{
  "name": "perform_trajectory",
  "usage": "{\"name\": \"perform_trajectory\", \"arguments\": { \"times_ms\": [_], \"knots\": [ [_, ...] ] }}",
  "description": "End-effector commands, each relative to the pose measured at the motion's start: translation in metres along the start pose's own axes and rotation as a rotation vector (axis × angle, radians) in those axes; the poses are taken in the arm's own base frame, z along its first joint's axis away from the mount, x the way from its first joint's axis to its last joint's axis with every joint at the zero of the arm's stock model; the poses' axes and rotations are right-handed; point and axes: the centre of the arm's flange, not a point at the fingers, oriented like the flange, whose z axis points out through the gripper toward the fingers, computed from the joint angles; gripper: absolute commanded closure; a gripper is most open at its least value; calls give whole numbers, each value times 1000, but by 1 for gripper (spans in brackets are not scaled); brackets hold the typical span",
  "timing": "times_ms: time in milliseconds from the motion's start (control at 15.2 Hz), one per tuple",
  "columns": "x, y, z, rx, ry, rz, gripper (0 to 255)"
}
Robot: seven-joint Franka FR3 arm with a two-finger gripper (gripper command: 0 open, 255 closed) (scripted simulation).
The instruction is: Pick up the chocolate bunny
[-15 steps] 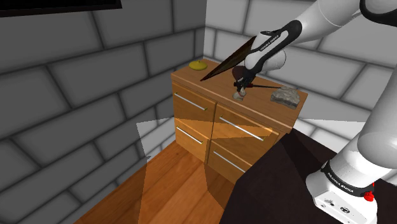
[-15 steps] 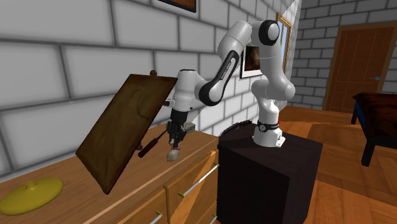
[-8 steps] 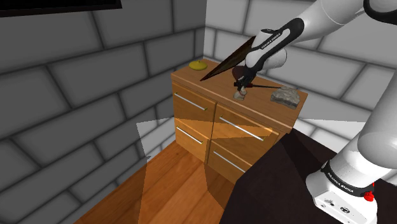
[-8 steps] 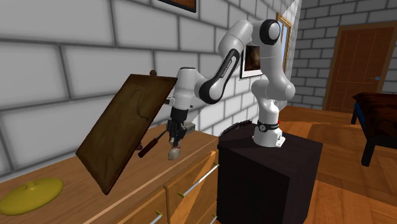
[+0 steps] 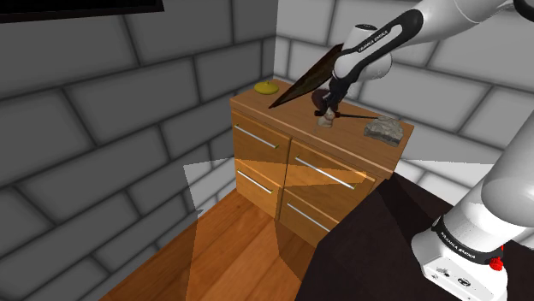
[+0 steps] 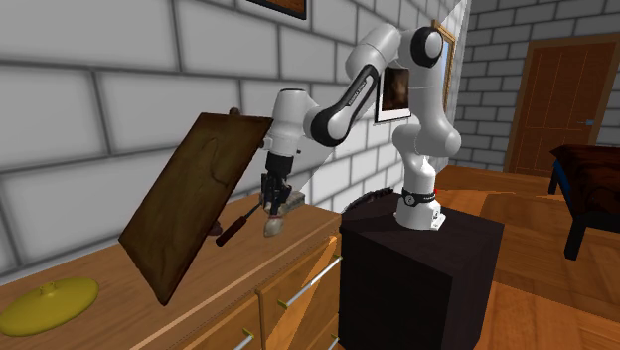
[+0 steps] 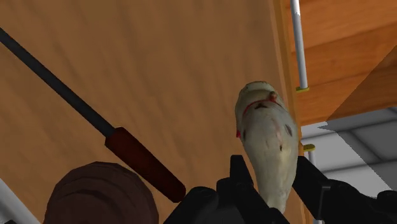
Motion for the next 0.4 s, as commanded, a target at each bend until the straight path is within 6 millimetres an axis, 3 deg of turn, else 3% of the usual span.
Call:
{"name": "perform_trajectory", "arguments": {
  "times_ms": [0, 330],
  "knots": [
    [3, 0, -10, 0, 3, 0, 255],
    [7, 1, -27, 0, 3, 0, 255]
  ]
}}
